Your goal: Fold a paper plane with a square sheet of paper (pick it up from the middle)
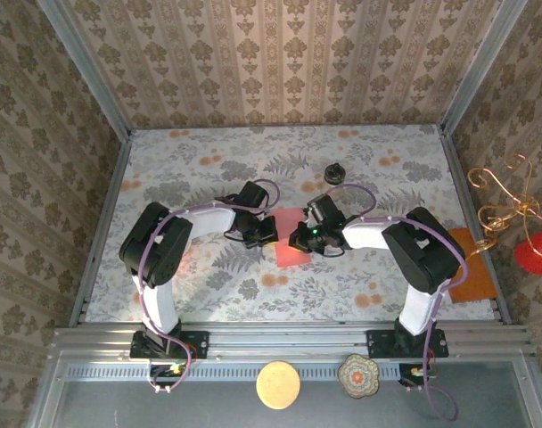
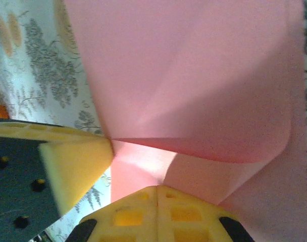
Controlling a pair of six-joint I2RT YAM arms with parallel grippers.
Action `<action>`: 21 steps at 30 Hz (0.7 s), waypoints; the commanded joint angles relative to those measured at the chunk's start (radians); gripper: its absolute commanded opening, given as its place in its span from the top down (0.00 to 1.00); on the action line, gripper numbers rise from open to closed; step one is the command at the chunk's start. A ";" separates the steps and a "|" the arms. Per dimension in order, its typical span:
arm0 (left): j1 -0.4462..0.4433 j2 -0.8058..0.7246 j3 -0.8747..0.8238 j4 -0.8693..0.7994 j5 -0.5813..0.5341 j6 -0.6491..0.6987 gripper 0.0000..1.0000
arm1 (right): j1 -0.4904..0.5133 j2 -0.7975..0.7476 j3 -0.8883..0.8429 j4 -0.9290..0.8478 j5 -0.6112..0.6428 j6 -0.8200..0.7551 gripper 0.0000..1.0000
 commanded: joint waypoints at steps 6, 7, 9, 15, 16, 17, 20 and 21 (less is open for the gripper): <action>-0.006 0.027 0.023 -0.066 -0.033 0.031 1.00 | -0.016 0.038 0.001 -0.081 0.093 0.002 0.96; -0.007 0.018 0.028 -0.068 -0.029 0.035 1.00 | -0.016 0.041 -0.005 -0.080 0.095 0.012 0.95; -0.016 -0.020 0.028 -0.059 -0.023 0.044 1.00 | -0.016 0.048 -0.015 -0.081 0.095 0.027 0.95; -0.068 -0.144 -0.019 -0.027 -0.036 0.015 1.00 | -0.015 0.055 -0.029 -0.125 0.118 0.050 0.96; -0.078 -0.155 -0.035 -0.011 -0.030 -0.001 1.00 | -0.015 0.055 -0.029 -0.132 0.123 0.053 0.96; -0.086 -0.160 -0.051 0.001 -0.023 -0.014 1.00 | -0.014 0.057 -0.029 -0.140 0.125 0.055 0.95; -0.115 -0.163 -0.094 0.040 0.001 -0.051 1.00 | -0.013 0.058 -0.031 -0.154 0.131 0.063 0.96; -0.124 -0.159 -0.103 0.051 0.007 -0.063 1.00 | -0.013 0.061 -0.031 -0.157 0.132 0.067 0.96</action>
